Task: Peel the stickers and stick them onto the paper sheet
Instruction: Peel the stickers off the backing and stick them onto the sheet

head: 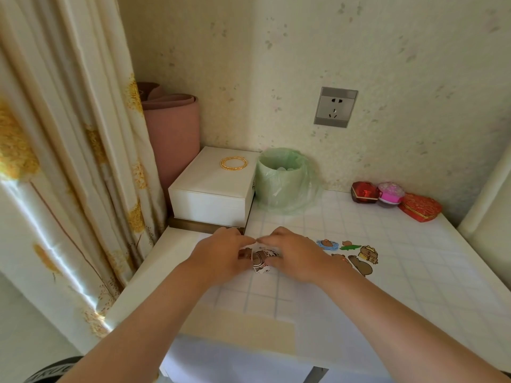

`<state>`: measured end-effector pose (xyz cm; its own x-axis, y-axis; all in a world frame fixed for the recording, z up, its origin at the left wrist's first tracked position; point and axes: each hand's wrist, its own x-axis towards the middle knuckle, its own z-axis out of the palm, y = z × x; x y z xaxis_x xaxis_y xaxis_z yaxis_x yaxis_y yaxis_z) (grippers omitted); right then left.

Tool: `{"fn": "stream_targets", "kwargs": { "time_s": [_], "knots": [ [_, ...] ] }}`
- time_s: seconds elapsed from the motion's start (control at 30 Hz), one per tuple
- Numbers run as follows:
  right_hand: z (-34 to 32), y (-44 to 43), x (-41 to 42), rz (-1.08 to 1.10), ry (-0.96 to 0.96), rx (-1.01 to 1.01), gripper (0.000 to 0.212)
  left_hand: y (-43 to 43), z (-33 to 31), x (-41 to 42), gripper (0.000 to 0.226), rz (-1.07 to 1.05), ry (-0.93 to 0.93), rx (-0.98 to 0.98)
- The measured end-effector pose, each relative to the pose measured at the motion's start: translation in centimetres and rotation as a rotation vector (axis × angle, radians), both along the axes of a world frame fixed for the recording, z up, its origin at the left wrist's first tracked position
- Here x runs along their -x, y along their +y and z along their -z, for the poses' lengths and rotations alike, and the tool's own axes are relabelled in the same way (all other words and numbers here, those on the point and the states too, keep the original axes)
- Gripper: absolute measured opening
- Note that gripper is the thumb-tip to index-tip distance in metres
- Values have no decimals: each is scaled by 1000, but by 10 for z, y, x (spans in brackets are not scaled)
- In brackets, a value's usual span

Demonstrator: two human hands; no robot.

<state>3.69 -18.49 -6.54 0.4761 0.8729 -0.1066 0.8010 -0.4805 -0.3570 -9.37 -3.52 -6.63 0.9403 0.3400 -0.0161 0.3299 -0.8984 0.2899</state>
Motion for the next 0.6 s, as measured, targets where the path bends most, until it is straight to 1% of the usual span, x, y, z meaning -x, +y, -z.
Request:
{"fn": "stream_targets", "kwargs": {
  "time_s": [0.03, 0.1, 0.13, 0.17, 0.2, 0.27, 0.37, 0.43, 0.53, 0.6],
  "knots": [
    [1, 0, 0, -17, -3, 16, 41, -1, 1, 0, 37, 12, 36, -14],
    [-1, 0, -1, -13, -24, 19, 34, 0, 3, -2, 22, 12, 55, -34],
    [-2, -1, -2, 8, -25, 8, 33, 2, 3, -2, 18, 11, 44, -36],
    [-3, -1, -2, 33, -17, -15, 32, 3, 2, -3, 19, 11, 38, -34],
    [-4, -2, -2, 64, 1, -40, 30, 4, 2, -4, 18, 15, 25, -32],
    [-4, -3, -3, 140, 90, -110, 25, 7, 3, -5, 10, 11, 1, -13],
    [-6, -1, -7, 232, 302, -184, 14, 7, 4, -4, 29, -1, -3, 24],
    [-8, -1, -9, 284, 405, -193, 4, 6, 4, -5, 34, -5, -7, 30],
    [-8, -2, -12, 376, 566, -235, 8, 6, 6, -5, 41, -19, -13, 68],
    [-8, -3, -11, 413, 633, -246, 12, 5, 6, -5, 44, -22, -14, 108]
  ]
}}
